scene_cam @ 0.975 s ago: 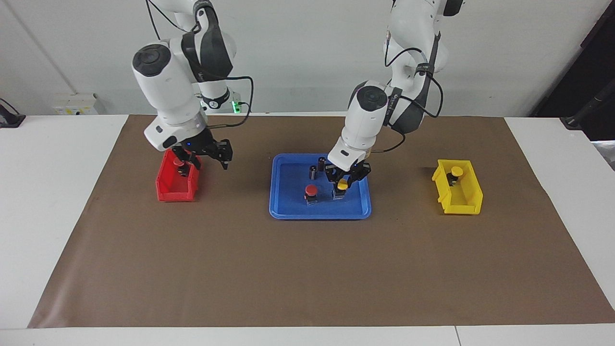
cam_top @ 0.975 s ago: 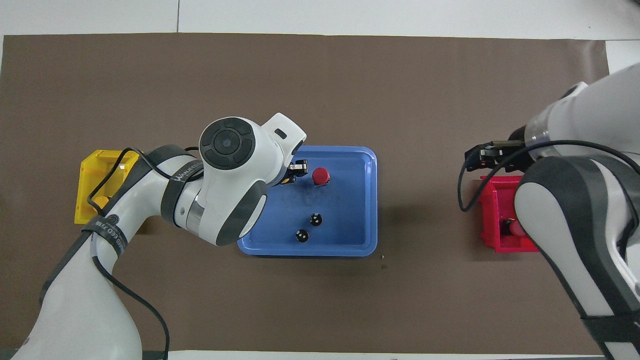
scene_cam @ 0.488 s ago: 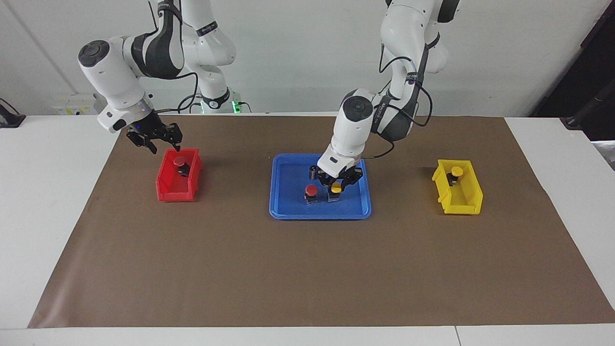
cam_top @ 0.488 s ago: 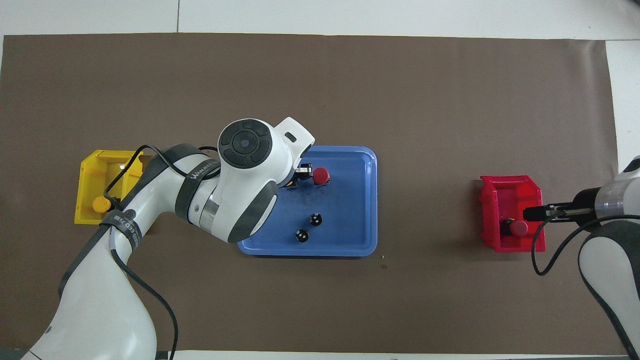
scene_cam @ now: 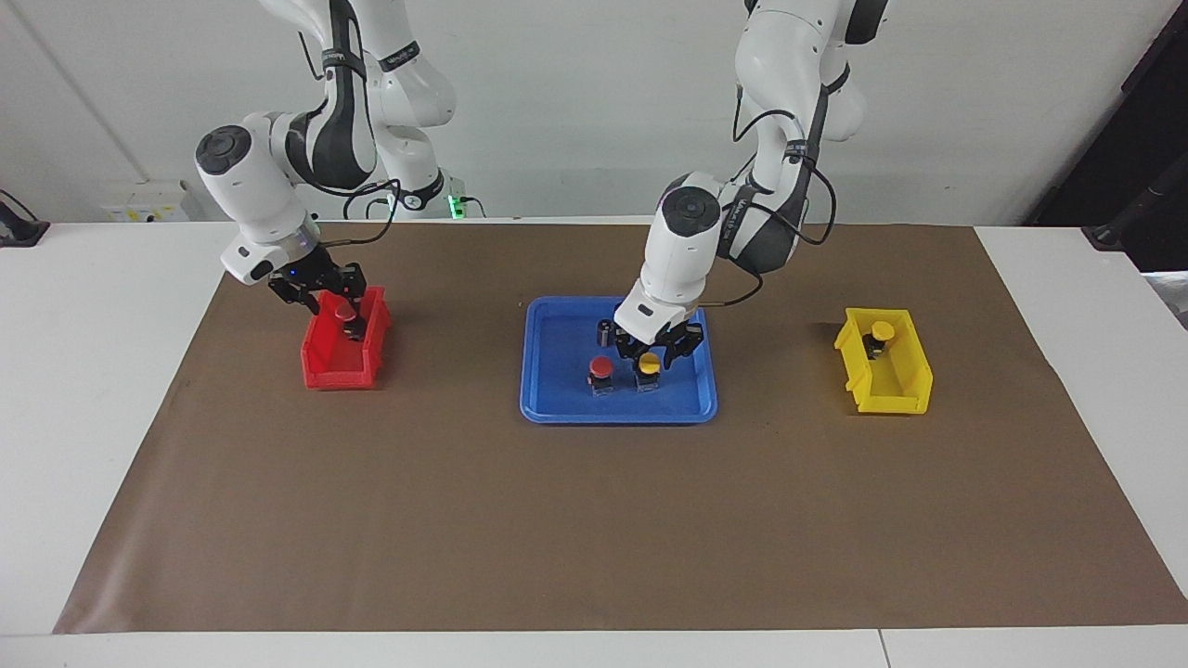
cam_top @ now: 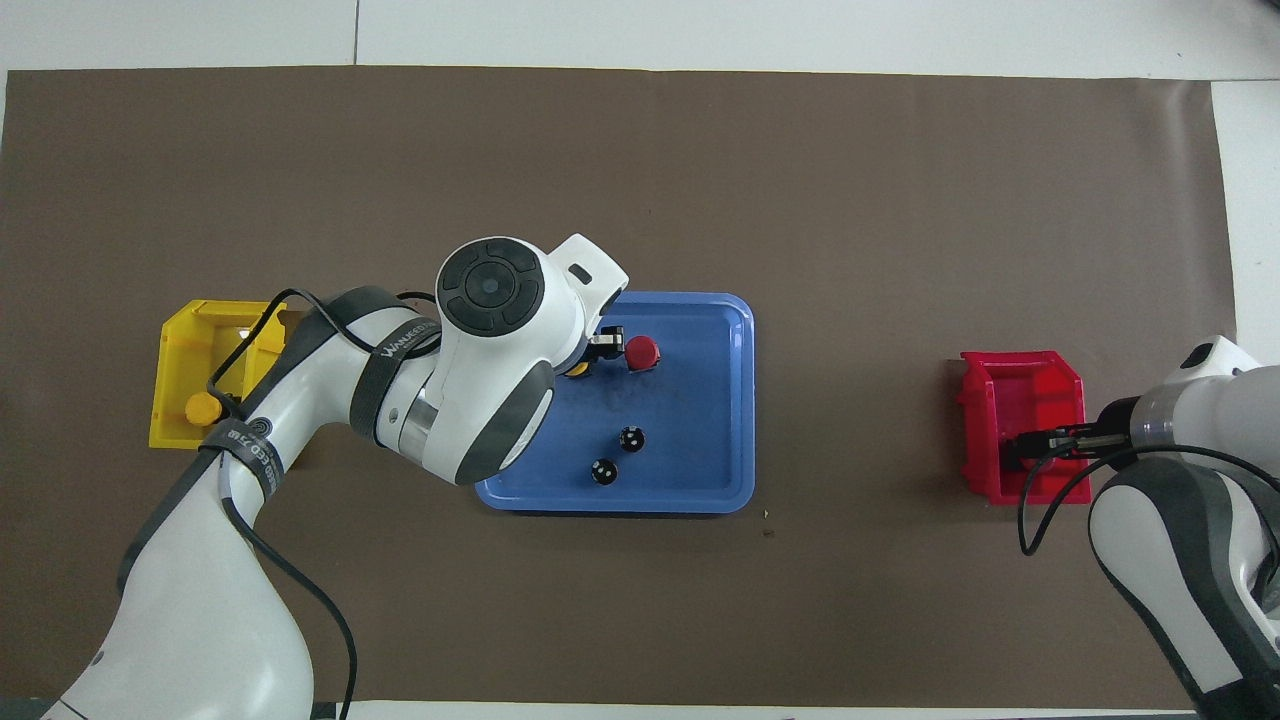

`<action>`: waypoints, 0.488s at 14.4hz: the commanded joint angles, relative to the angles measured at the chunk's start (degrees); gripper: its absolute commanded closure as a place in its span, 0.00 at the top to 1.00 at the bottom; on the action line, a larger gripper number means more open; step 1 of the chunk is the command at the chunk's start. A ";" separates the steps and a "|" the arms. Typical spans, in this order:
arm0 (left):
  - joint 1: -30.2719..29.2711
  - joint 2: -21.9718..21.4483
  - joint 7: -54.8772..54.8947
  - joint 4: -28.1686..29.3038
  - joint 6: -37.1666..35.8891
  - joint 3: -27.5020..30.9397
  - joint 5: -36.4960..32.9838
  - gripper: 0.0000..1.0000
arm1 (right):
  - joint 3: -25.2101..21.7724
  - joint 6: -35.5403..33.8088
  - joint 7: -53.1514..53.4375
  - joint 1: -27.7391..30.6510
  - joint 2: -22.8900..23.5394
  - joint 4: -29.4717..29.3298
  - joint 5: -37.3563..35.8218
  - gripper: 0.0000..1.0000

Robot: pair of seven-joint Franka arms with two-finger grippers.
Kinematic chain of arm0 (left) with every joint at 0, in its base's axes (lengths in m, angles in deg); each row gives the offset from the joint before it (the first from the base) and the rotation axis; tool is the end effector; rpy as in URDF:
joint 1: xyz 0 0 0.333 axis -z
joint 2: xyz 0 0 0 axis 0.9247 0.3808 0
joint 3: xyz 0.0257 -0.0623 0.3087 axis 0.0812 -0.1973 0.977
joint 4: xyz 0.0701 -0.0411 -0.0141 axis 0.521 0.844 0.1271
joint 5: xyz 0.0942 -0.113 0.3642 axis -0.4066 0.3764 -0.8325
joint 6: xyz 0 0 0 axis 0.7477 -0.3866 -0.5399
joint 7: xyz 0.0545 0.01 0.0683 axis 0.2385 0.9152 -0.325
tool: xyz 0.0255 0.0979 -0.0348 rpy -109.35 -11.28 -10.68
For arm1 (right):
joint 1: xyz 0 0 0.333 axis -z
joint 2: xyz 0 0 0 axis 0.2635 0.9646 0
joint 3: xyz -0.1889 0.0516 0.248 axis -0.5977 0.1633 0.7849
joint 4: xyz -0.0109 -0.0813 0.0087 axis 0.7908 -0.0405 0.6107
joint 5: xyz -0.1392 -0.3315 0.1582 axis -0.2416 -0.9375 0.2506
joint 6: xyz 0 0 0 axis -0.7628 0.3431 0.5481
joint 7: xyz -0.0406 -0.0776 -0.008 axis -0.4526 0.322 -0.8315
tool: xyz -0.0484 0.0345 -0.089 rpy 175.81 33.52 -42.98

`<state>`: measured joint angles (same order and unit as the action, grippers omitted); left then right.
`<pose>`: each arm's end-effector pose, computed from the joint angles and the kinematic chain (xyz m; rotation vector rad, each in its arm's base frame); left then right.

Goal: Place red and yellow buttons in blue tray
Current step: 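Release the yellow button into the tray while the right gripper returns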

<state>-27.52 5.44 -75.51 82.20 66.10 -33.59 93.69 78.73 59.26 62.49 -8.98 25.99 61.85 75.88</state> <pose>0.5024 -0.3861 0.3656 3.0864 -0.0751 0.0072 0.4426 -0.0593 0.3719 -3.0938 -0.0730 0.0728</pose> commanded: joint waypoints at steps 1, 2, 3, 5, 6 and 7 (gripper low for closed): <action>0.60 -0.35 -0.43 -0.85 -0.97 0.80 -0.92 0.72 | 0.55 1.91 -1.50 0.65 0.17 1.01 -0.53 0.67; 0.08 -1.23 -0.35 -0.85 -1.94 0.80 -0.92 0.82 | 0.55 2.17 -1.50 0.65 0.17 1.10 -0.53 0.66; -0.28 -2.98 0.00 -0.94 -3.69 1.06 -0.92 0.91 | 0.55 2.35 -1.68 0.65 0.26 1.37 -0.53 0.65; -1.94 -5.62 0.88 -0.77 -6.94 1.42 -0.92 1.00 | 0.55 3.05 -1.76 0.65 0.35 1.89 -0.53 0.59; -3.17 -7.02 2.28 -0.33 -8.61 1.42 -0.92 1.00 | 0.55 3.14 -1.68 0.56 0.26 1.98 -0.53 0.59; -4.31 -8.43 4.47 -0.07 -10.19 1.42 -0.92 1.00 | 0.55 3.14 -1.76 0.47 0.26 1.98 -0.53 0.59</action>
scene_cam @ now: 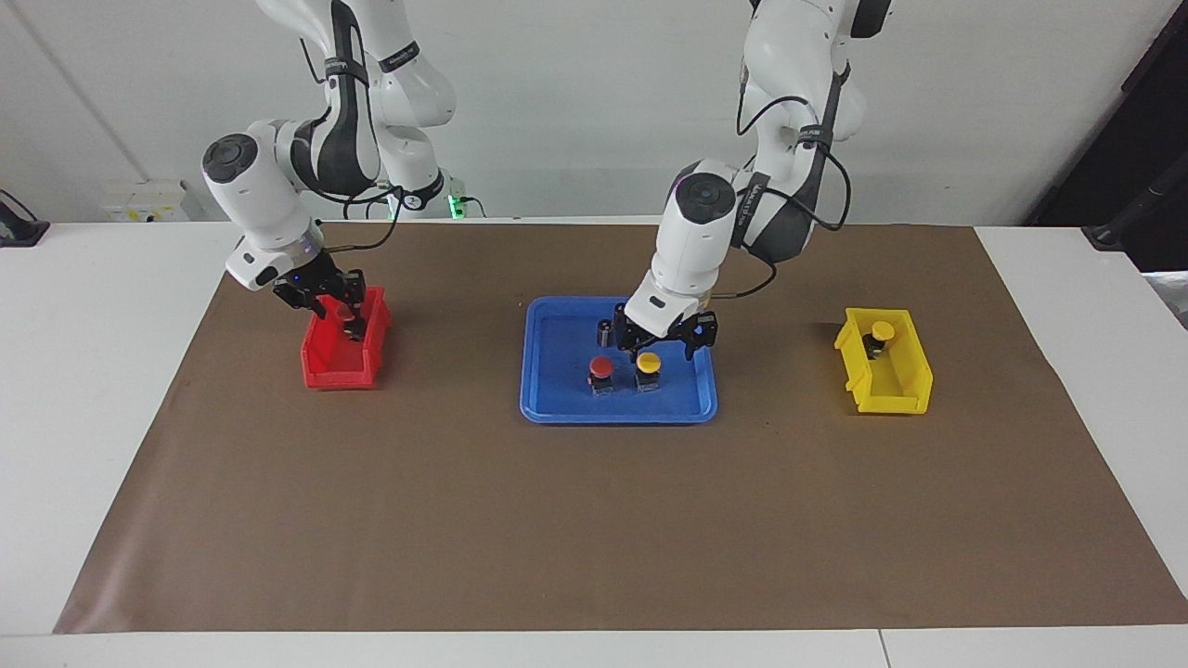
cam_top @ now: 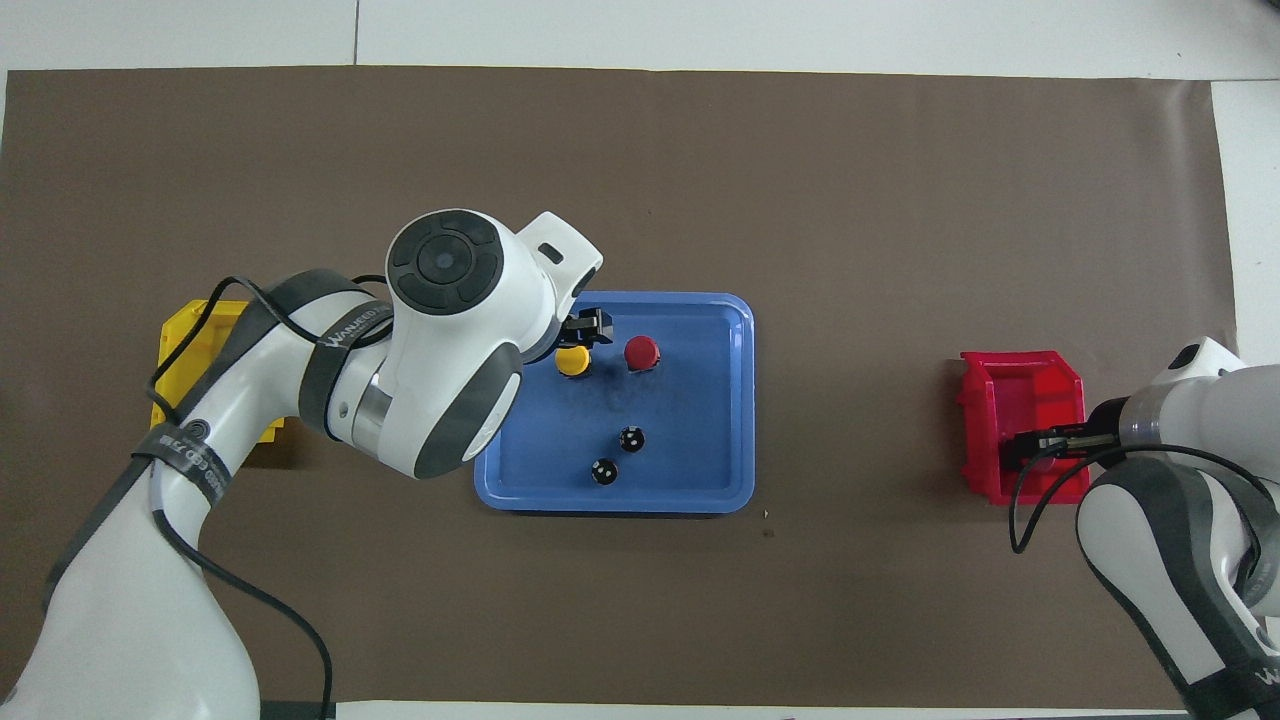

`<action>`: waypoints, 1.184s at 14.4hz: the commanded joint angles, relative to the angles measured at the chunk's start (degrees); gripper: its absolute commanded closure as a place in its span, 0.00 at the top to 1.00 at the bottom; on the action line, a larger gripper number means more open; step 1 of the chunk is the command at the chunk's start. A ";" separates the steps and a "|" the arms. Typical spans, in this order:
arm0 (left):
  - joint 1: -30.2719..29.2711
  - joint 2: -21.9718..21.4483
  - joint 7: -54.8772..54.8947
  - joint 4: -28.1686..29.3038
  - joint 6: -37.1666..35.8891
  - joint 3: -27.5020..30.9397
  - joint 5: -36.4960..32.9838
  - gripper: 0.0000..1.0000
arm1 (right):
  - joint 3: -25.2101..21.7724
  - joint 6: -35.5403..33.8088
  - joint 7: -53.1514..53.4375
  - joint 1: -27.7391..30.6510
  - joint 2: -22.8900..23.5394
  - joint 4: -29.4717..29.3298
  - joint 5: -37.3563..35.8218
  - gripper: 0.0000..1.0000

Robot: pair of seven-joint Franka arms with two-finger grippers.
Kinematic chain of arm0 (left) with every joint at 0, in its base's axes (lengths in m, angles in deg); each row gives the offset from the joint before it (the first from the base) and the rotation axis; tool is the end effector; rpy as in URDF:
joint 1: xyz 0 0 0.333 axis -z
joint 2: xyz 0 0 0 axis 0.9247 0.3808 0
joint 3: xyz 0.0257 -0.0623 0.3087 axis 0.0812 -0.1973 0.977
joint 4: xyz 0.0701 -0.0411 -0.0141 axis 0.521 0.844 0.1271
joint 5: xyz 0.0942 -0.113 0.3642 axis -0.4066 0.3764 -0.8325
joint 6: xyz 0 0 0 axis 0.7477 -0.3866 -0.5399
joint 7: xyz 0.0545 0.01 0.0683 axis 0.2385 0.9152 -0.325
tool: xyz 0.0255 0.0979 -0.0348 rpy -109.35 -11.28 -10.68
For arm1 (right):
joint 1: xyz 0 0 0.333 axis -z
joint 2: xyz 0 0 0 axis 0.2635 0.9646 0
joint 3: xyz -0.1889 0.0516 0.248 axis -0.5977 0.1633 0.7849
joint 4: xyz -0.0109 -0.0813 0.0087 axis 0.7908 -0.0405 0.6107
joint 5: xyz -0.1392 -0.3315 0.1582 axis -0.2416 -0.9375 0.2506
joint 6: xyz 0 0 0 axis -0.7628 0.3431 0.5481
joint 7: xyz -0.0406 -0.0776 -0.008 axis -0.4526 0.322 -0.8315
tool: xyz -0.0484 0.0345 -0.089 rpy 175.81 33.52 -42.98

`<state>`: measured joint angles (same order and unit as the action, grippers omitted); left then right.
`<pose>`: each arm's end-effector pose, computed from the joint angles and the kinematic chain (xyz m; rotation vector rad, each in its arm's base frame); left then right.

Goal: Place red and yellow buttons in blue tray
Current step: 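Return the left gripper to the yellow holder while the right gripper grasps red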

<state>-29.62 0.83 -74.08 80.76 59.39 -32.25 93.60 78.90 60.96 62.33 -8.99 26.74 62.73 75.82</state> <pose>0.5144 -0.3503 0.4173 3.0923 -0.0316 -0.0051 0.4420 -0.0579 0.3619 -3.0963 -0.0816 0.0716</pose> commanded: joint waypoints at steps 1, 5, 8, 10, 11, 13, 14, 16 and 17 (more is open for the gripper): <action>-4.31 -4.79 5.84 1.54 -5.24 0.08 -0.83 1.00 | 0.39 1.43 -1.61 0.22 -0.49 1.28 -0.47 0.59; -9.95 -5.50 13.93 1.63 -6.75 0.08 -0.83 1.00 | 0.39 1.52 -2.13 0.22 0.13 1.63 -0.47 0.59; -14.51 -5.50 18.86 1.90 -8.94 0.08 -0.83 1.00 | 0.39 1.52 -2.31 0.22 -0.05 2.15 -0.47 0.58; -18.29 -5.67 24.73 3.12 -8.42 0.08 -0.83 1.00 | 0.39 1.52 -3.27 0.31 -0.22 2.68 -0.47 0.56; -20.22 -6.11 27.90 4.00 -8.07 0.08 -0.83 1.00 | 0.39 1.52 -3.54 0.39 -0.31 2.77 -0.47 0.54; -24.44 -6.11 34.66 4.53 -7.63 0.08 -0.83 1.00 | 0.39 1.43 -3.72 0.39 -0.31 2.86 -0.47 0.44; -26.81 -6.03 37.22 4.53 -7.45 0.08 -0.92 1.00 | 0.39 1.43 -3.72 0.31 -0.31 2.77 -0.47 0.34; -30.69 -5.85 39.79 4.53 -5.53 0.17 -0.92 1.00 | 0.39 1.00 -3.72 0.22 -0.05 2.25 -0.56 0.19; -32.27 -5.85 39.71 4.62 -5.26 0.17 -0.92 1.00 | 0.39 0.38 -3.80 0.22 0.12 1.38 -0.56 0.18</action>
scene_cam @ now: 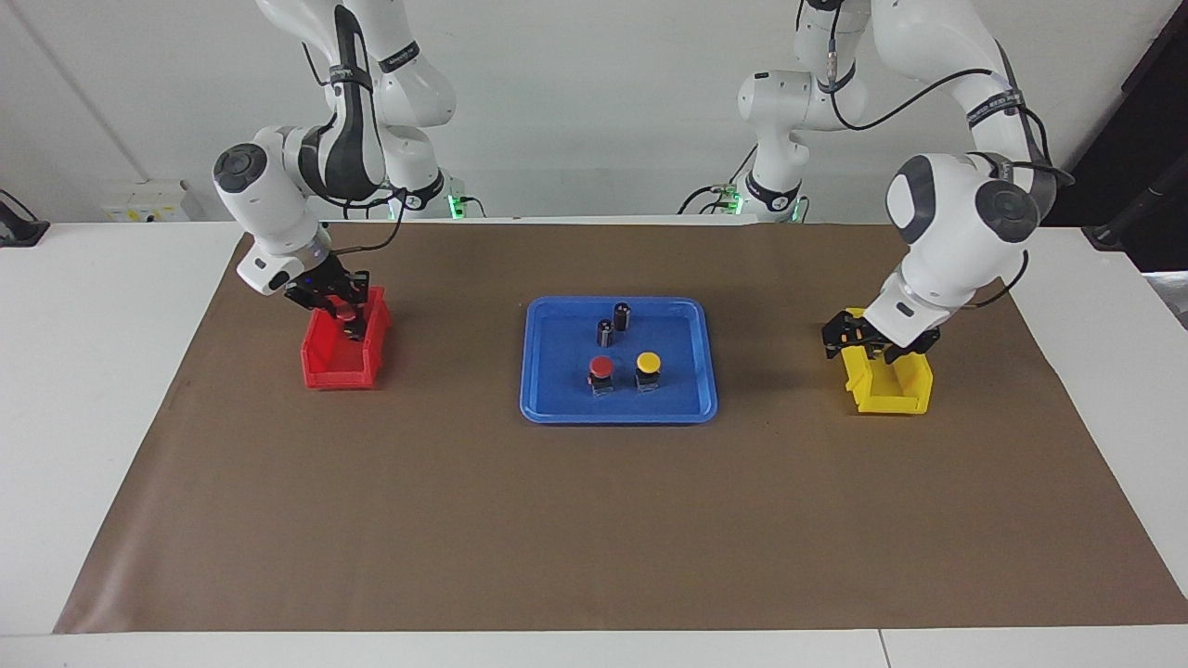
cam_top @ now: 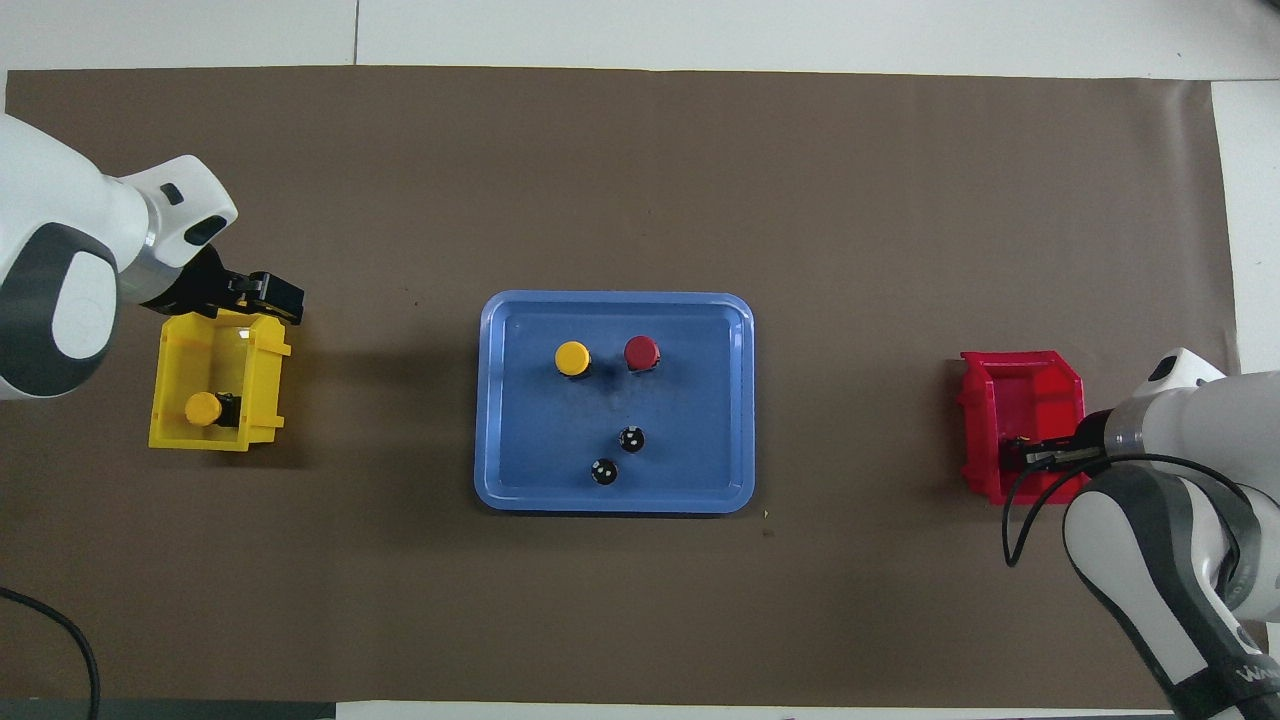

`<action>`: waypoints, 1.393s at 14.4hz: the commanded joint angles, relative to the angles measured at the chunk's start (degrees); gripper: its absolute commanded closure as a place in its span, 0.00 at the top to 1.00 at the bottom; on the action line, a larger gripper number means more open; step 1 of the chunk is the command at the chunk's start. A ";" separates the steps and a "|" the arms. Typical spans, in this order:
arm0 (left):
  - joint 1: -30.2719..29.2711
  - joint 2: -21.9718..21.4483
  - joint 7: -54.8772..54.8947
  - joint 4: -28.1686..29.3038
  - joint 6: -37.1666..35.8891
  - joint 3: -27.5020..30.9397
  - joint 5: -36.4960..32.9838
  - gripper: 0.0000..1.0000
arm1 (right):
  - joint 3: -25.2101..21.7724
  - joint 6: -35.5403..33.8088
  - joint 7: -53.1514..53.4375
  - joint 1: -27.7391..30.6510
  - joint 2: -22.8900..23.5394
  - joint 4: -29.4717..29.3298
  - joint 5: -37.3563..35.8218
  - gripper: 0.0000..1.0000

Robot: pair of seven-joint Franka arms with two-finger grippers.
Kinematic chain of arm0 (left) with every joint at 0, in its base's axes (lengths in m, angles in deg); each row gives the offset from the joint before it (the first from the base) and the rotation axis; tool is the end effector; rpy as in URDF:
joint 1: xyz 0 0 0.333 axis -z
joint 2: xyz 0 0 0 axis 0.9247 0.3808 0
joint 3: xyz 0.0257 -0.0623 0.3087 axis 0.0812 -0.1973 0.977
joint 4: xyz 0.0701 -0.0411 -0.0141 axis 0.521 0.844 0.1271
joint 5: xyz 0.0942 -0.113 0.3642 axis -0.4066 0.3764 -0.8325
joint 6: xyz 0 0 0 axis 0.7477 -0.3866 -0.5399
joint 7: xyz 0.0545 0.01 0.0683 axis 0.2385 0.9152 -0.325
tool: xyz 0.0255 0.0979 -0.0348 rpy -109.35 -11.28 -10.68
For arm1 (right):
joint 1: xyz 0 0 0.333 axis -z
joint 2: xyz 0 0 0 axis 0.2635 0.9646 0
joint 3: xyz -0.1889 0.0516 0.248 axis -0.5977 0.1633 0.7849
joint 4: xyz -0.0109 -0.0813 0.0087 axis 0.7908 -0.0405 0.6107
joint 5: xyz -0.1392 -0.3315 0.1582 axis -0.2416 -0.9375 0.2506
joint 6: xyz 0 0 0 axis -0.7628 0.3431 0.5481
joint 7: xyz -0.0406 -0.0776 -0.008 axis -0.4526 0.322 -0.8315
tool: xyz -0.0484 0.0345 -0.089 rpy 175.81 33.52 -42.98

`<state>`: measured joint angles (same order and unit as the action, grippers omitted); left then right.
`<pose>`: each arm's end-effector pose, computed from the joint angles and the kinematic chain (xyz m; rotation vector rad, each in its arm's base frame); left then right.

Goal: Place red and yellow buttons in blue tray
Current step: 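Return the left gripper to the yellow holder while the right gripper grasps red, then place the red button in the tray while the left gripper grasps yellow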

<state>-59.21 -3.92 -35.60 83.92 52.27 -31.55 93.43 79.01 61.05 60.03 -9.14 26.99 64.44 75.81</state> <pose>0.5886 -0.0411 0.4313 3.0790 -0.2584 -0.1103 0.4336 -0.0548 0.3474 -3.0863 -0.1497 0.1200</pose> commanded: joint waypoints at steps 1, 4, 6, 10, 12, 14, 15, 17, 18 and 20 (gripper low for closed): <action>-3.82 -1.28 0.96 2.16 1.87 -0.53 -0.75 1.00 | 0.45 -1.79 -1.51 0.27 0.57 -2.69 -0.63 0.19; -4.54 -3.03 -1.66 5.75 1.95 -0.45 -1.10 0.99 | 0.72 -17.24 0.42 -3.85 7.33 -20.94 -0.72 0.19; -4.10 -5.84 -2.81 10.05 3.09 -0.53 -4.52 0.94 | 0.72 -24.28 6.02 -8.05 11.72 -31.84 -0.81 0.19; -4.45 -11.82 -2.38 16.90 6.34 -0.53 -4.88 0.91 | 0.80 -20.84 22.98 -20.36 16.40 -40.51 0.16 0.16; -4.54 -14.28 -2.12 23.05 12.47 -0.53 -4.88 0.89 | 0.89 -15.28 28.61 -26.07 18.76 -40.60 0.60 0.12; -4.54 -14.82 -1.50 24.40 13.91 -0.45 -4.97 0.86 | 0.89 -10.62 34.77 -30.21 20.17 -39.20 1.39 0.12; -5.06 -14.90 -0.80 24.66 13.91 -0.53 -5.93 0.86 | 0.89 -9.30 35.84 -31.27 20.18 -37.80 1.48 0.12; -6.99 -15.26 0.16 25.19 14.35 -0.53 -6.55 0.84 | 0.98 -7.45 36.02 -32.41 20.27 -37.00 1.48 0.12; -7.34 -15.17 1.04 25.19 14.61 -0.53 -6.47 0.82 | 0.98 -6.66 35.94 -32.51 20.96 -37.00 1.48 0.12; -8.14 -15.08 1.05 25.19 15.05 -0.62 -6.55 0.78 | 1.16 -4.55 36.02 -32.95 23.24 -37.00 2.88 0.13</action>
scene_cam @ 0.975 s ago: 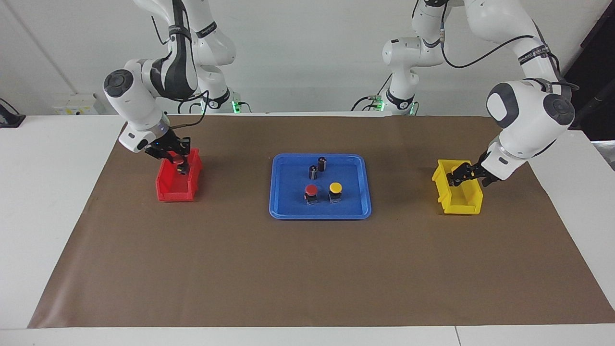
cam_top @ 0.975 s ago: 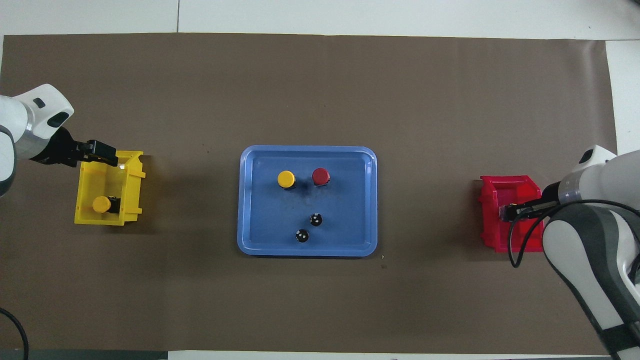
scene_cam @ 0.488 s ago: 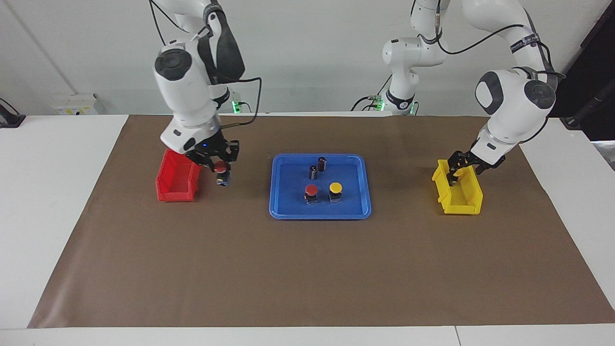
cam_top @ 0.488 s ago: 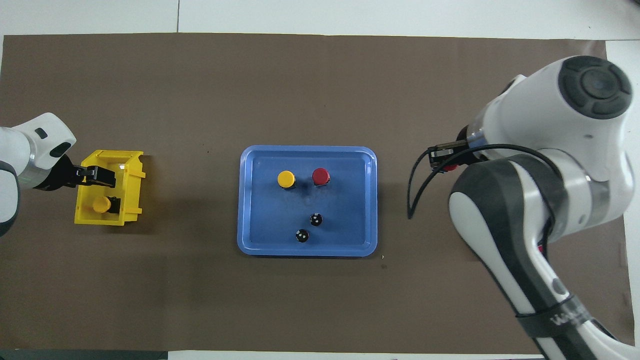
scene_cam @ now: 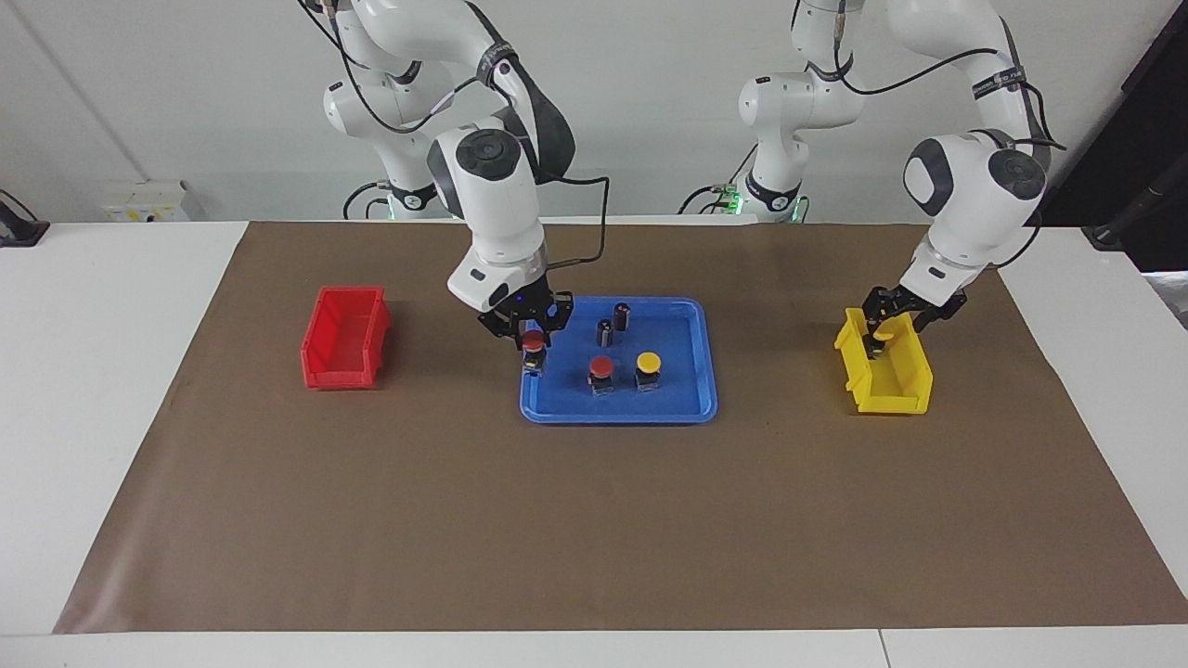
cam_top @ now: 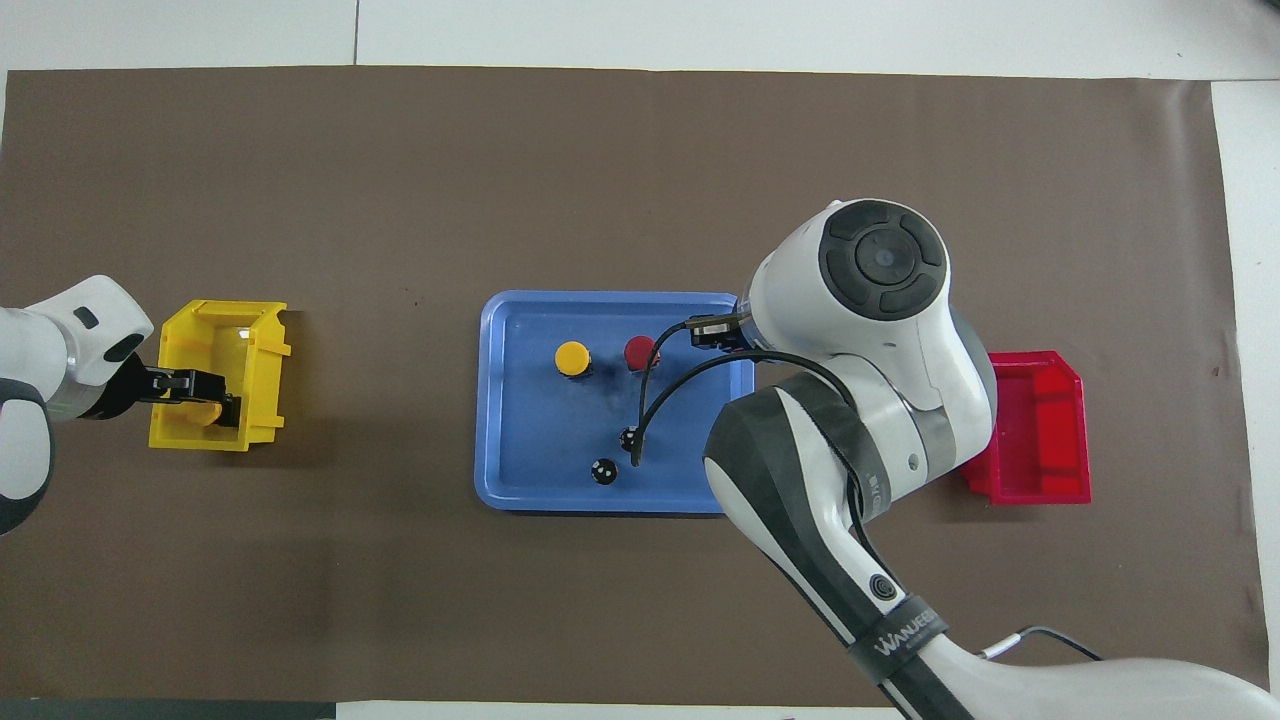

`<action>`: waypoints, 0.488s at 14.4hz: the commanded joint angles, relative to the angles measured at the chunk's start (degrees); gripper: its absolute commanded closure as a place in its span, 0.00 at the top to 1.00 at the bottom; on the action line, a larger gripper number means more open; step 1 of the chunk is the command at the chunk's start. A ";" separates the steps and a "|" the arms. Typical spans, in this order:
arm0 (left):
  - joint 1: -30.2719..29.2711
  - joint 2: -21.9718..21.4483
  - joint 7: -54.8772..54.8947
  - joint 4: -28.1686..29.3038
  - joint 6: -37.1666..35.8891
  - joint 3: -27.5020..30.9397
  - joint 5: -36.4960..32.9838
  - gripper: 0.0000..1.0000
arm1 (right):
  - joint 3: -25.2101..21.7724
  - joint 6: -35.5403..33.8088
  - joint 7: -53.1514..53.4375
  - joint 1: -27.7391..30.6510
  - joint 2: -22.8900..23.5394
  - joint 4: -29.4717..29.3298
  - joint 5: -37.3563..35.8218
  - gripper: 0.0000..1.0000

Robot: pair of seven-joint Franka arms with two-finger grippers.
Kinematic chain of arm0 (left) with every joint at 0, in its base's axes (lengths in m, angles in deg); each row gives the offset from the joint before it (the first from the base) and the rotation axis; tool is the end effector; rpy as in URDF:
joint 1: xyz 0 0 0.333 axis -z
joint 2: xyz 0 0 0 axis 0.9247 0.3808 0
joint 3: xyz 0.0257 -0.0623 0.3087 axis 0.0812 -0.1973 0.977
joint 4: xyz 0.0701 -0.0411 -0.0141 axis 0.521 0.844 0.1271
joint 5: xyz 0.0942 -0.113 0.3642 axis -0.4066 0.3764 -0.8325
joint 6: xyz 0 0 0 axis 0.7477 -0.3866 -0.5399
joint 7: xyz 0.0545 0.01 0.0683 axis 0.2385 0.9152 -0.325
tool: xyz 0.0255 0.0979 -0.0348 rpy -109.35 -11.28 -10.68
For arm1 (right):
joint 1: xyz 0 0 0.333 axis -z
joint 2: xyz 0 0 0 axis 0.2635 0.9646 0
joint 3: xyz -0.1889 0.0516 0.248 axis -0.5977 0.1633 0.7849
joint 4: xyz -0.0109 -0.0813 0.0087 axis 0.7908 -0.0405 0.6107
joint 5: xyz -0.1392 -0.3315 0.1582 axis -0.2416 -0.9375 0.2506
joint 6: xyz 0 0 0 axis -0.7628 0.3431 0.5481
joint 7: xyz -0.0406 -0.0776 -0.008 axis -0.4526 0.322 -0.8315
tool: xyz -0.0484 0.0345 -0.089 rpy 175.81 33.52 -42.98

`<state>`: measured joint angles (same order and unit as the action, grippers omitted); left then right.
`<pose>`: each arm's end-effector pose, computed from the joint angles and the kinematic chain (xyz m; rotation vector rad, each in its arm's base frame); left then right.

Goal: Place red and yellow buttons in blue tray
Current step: 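Place the red button in the tray while the left gripper grasps yellow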

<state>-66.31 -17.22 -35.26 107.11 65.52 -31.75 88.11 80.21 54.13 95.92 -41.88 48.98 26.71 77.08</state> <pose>0.5018 0.0322 0.3926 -3.1240 0.1474 0.0265 0.5490 0.2777 0.4296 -3.0631 -0.0889 -0.0625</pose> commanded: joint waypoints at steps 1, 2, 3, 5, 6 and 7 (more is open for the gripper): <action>-0.95 -1.61 0.53 2.09 1.88 -0.42 -1.23 0.77 | -0.14 3.33 0.05 -1.25 2.13 0.83 2.05 0.13; -0.61 -1.43 0.27 2.09 1.97 -0.51 -1.14 0.77 | -0.14 3.61 0.05 -1.34 3.01 0.83 2.23 0.13; -0.25 -1.43 0.01 2.35 2.14 -0.51 -1.23 0.76 | -0.05 4.22 0.13 -1.52 3.72 0.83 2.58 0.13; 0.19 -1.43 -0.09 2.79 2.41 -0.77 -1.23 0.76 | -0.14 4.22 0.40 -2.31 3.99 1.62 3.72 0.14; 1.06 -1.43 -0.09 2.88 2.50 -0.69 -1.23 0.76 | -0.14 4.31 0.40 -2.40 3.90 2.32 3.73 0.14; 1.24 -1.34 -0.17 3.31 2.67 -0.69 -1.23 0.75 | -0.14 4.31 0.40 -2.49 3.73 2.67 3.73 0.14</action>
<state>-66.19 -17.26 -35.07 108.11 66.36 -32.64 88.08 80.24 57.54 95.93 -44.11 53.77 27.70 79.74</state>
